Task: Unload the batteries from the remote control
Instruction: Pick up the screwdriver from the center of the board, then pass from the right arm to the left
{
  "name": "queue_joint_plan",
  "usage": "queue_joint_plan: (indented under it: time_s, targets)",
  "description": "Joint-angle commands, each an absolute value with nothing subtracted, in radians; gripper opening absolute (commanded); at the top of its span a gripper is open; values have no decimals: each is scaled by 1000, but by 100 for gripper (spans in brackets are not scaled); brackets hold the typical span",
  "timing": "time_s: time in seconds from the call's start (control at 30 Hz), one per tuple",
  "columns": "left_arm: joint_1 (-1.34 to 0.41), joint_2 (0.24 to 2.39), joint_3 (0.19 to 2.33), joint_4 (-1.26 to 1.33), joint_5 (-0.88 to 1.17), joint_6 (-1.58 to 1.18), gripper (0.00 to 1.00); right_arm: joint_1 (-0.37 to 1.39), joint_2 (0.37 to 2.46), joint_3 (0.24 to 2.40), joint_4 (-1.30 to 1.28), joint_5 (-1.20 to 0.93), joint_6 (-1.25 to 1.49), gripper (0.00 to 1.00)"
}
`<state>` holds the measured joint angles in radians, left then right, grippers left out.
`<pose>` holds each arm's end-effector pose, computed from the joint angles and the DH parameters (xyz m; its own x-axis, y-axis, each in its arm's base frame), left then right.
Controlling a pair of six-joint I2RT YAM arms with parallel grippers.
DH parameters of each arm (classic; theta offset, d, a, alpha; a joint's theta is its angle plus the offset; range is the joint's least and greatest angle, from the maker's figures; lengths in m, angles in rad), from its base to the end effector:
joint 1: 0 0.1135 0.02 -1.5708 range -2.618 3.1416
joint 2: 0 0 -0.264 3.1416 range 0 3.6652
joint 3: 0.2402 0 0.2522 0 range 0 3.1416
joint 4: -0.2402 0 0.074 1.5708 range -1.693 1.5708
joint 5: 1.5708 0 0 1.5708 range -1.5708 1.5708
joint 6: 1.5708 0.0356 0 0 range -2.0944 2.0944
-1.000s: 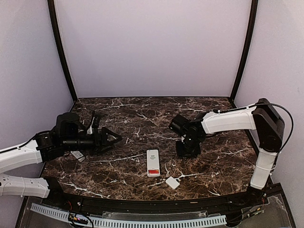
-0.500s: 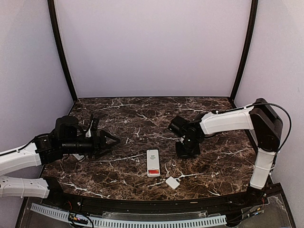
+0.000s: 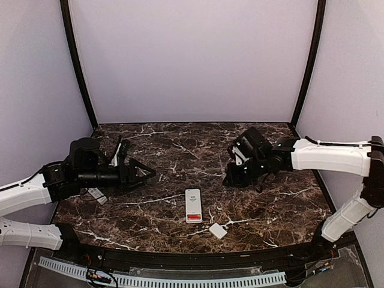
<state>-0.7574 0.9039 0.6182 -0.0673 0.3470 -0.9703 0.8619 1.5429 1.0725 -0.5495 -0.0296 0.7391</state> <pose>0.1439 -0.1527 0.2723 -0.8663 -0.2487 -0.4332 0.2888 0.4582 -0.8406 0.2046 0.2402 0.2265 -0.9279 -0.0476 -0.3699 -0.1946 0.9079 0.3712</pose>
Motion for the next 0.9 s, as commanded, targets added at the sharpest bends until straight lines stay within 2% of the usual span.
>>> queue_joint_plan:
  time_s: [0.0, 0.3, 0.53, 0.73, 0.87]
  targets:
    - [-782, 890, 694, -35, 368, -870, 77, 871, 1338, 990, -293, -331, 669, 0]
    - [-871, 957, 753, 175, 452, -841, 77, 893, 1168, 900, 37, -771, 843, 0]
    - [-911, 1011, 793, 331, 518, -833, 80, 983, 1225, 984, 25, -894, 863, 0]
    - [-928, 1013, 798, 404, 526, -846, 81, 1025, 1253, 999, 135, -955, 919, 0]
    - [-933, 996, 782, 446, 527, -856, 73, 1027, 1264, 996, 180, -966, 952, 0]
